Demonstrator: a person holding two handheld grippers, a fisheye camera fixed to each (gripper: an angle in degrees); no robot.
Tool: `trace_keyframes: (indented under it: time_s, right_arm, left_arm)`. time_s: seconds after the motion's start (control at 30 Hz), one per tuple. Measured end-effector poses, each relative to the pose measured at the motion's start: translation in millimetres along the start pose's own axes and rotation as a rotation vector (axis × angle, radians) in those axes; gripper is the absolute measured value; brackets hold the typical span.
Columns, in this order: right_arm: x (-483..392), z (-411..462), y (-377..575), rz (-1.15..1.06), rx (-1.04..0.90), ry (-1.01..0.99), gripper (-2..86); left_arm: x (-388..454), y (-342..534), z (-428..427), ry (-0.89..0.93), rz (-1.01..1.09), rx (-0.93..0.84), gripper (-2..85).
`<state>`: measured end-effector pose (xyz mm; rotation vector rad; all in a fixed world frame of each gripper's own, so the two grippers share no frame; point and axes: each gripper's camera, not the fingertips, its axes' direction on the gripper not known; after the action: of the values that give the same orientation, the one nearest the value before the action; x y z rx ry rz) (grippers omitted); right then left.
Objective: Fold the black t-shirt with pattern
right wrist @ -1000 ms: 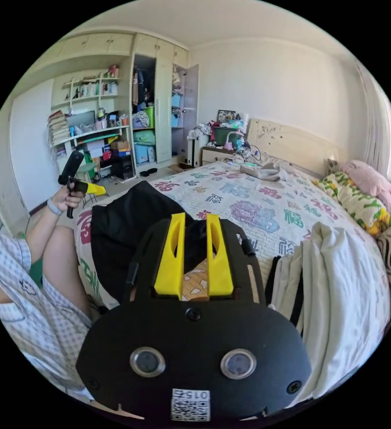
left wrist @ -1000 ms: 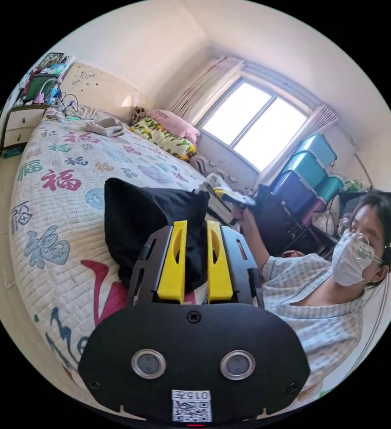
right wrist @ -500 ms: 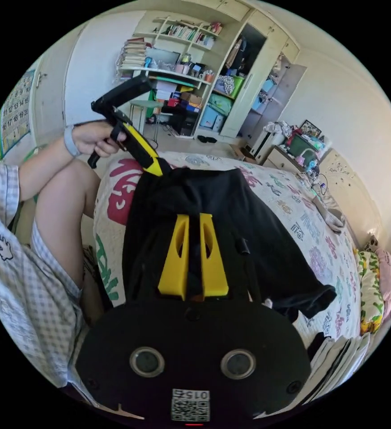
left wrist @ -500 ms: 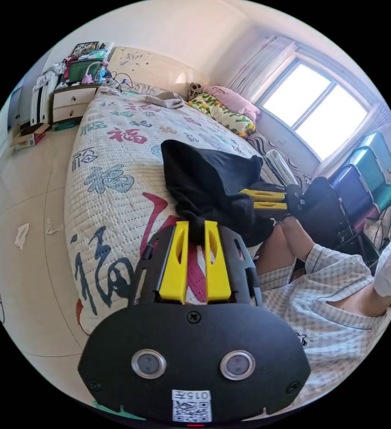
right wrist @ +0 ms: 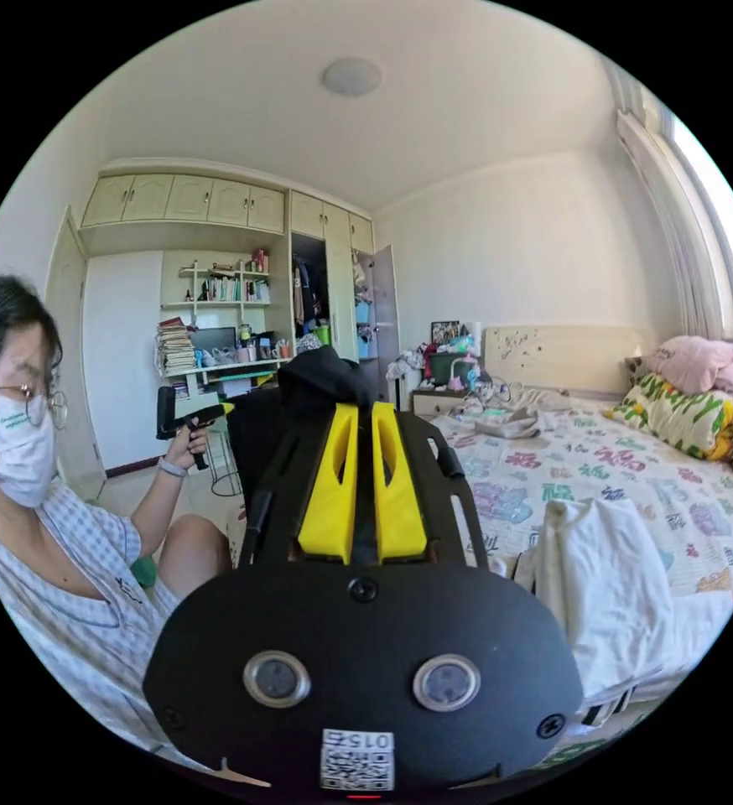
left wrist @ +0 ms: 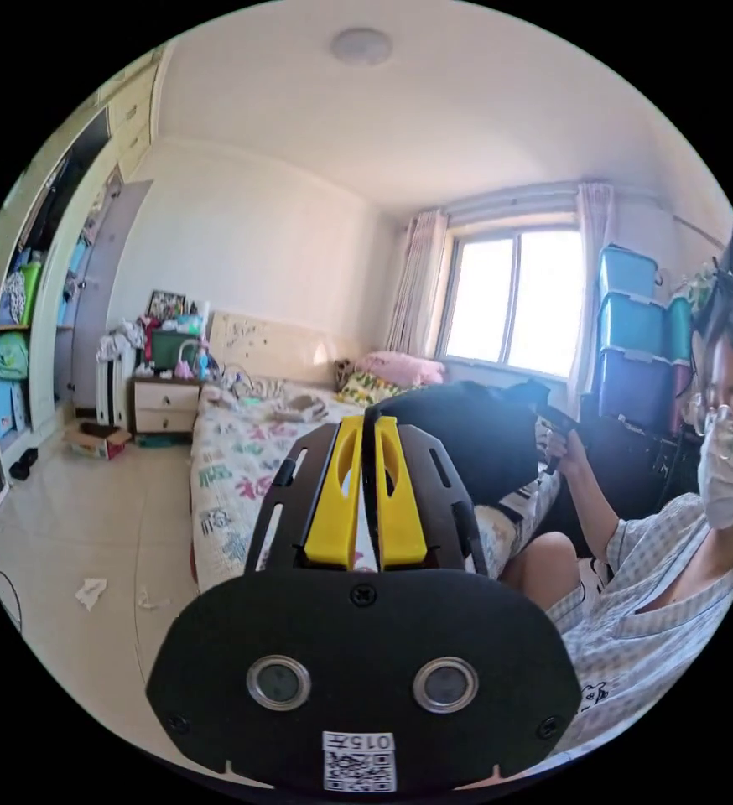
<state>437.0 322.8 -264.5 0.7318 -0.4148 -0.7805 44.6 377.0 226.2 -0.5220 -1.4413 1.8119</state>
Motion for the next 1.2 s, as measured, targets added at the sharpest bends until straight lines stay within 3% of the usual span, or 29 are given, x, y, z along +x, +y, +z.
trace_keyframes:
  time_s: [0.23, 0.4, 0.6, 0.73, 0.83, 0.93, 1.0, 1.07, 1.2]
  right_arm:
    - [-19, -40, -6, -0.021, 0.071, -0.096, 2.5]
    - [1, -16, -4, 0.051, 0.018, -0.082, 2.4]
    - [71, 68, 7, 0.207, -0.141, 0.040, 2.8]
    - [131, 159, 41, 0.288, -0.492, 0.205, 3.5]
    - [136, 163, 58, 0.236, -0.537, 0.228, 1.9]
    - [115, 146, 40, 0.049, -0.540, 0.076, 3.5]
    - [94, 137, 35, -0.092, -0.535, -0.053, 4.1]
    - [66, 145, 42, -0.232, -0.584, -0.171, 4.9]
    - [36, 191, 63, -0.397, -0.837, -0.143, 9.4]
  left_arm:
    - [60, -24, -88, -0.025, 0.135, 0.198, -0.3]
    - [62, -28, -79, -0.044, 0.121, 0.176, -0.2]
    - [2, -13, 37, -0.116, -0.016, -0.038, 0.0]
    - [-56, 46, 152, -0.232, -0.119, -0.320, 0.7]
    - [-77, 84, 176, -0.317, -0.184, -0.392, 1.2]
    - [-58, 65, 148, -0.208, -0.092, -0.299, 3.0]
    - [-26, 59, 138, -0.078, 0.055, -0.337, 4.7]
    - [23, 69, 142, 0.090, 0.235, -0.446, 6.3]
    - [85, 105, 190, 0.322, 0.422, -0.693, 8.0]
